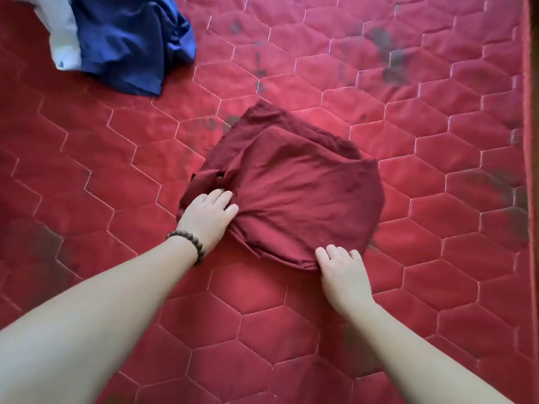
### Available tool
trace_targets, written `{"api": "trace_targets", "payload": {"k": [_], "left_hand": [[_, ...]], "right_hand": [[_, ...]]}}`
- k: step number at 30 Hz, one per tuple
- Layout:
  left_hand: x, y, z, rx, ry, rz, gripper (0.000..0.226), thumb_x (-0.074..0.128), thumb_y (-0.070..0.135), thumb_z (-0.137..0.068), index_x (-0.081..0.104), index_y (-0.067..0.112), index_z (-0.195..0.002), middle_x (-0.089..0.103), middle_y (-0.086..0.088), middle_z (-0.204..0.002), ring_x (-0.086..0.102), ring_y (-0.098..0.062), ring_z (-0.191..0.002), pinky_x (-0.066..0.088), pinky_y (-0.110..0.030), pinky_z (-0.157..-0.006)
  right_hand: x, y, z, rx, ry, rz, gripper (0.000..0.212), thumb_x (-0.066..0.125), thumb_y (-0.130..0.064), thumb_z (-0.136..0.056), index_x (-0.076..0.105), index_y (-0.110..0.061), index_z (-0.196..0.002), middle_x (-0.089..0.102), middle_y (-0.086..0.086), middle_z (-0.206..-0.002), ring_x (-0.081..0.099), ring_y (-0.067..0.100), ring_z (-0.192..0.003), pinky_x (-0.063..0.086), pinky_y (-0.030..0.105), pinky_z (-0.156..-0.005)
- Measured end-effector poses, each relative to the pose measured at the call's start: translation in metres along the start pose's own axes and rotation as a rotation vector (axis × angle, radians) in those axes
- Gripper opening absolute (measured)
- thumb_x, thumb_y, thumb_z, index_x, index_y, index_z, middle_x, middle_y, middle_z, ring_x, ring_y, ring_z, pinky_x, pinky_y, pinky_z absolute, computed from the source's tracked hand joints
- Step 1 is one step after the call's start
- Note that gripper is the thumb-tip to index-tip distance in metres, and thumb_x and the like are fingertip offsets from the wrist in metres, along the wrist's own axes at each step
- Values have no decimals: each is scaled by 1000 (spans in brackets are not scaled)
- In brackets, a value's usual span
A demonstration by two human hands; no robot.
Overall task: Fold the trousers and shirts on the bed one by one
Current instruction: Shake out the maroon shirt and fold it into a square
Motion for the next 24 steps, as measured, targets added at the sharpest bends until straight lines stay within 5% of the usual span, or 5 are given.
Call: {"api": "trace_targets", "payload": {"k": [5,9,12,17,24], "left_hand": [[1,-18,23,-72,-19,23,35,35,7,-82,69,0,-89,65,-23,-116,61,-39,-109,51,-44,-87],[9,-27,37,-185,-139,5,34,31,3,-95,58,1,-116,30,-15,-153,21,-31,-144,13,-45,-117],[2,-17,48,-334,-43,76,32,40,-1,-85,62,-1,-109,36,-23,-148,30,-36,-139,22,-47,-112],[0,18,46,-1007,102,566,38,59,16,-83,52,10,-120,48,-15,-123,48,-36,-109,41,-44,-90],[18,27,26,-1514,379,1038,72,75,27,-77,36,15,-137,47,-16,-134,46,-33,-121,34,-32,-96]], "right_hand": [[-8,-46,19,-149,-129,-85,34,81,-8,-45,63,-18,-73,53,0,-60,54,21,-48,39,27,-47],[-14,-79,26,-287,-291,-138,23,72,-33,-72,58,-22,-87,57,-2,-78,59,19,-69,41,30,-61],[-18,-80,20,-220,-369,-283,39,41,-56,-90,53,-19,-89,56,2,-86,56,26,-83,39,37,-72],[-29,-32,-41,-27,-7,-349,35,65,-39,-85,67,-11,-106,59,17,-116,54,36,-104,45,43,-82],[-22,46,-142,246,-195,-186,81,61,-61,-81,22,-40,-149,23,12,-152,25,33,-135,32,48,-103]]}}
Point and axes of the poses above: each hand's wrist, its own z-axis away from the middle knuckle, its own x-axis out of the palm, y = z × x, the point moved 1 cm from there along -z, towards the middle knuckle
